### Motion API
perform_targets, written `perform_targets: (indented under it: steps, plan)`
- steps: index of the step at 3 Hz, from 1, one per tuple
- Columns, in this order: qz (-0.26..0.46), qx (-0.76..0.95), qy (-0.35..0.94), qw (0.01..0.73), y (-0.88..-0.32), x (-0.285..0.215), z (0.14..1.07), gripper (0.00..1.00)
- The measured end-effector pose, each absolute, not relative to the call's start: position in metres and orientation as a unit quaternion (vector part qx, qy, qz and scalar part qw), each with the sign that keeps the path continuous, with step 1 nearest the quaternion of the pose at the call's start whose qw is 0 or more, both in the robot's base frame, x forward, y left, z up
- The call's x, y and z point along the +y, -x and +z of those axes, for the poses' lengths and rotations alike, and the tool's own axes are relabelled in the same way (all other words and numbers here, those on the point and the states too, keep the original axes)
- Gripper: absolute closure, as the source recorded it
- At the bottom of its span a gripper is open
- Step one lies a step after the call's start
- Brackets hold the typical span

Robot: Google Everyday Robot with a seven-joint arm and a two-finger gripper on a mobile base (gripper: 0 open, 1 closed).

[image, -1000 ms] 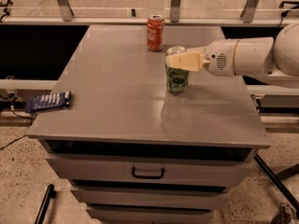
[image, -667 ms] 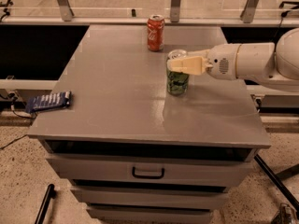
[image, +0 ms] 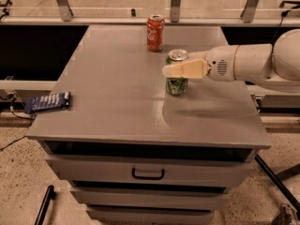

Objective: Place green can upright

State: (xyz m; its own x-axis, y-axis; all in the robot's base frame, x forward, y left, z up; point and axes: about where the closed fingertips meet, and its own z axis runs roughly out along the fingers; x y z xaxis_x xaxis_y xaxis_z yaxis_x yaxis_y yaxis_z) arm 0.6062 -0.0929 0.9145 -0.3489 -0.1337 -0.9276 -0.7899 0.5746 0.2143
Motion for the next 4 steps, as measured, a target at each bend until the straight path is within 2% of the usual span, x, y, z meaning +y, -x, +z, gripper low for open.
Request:
perform_targets:
  steps: [1,3,4]
  plan:
    - [0.337,0.741,0.311,0.49,-0.605,-0.104,0.922,0.0]
    - [0.29,0.743,0.328,0.507,-0.575,-0.169,0.937,0.0]
    - [0.29,0.743,0.328,0.507,-0.575,-0.169,0.937,0.0]
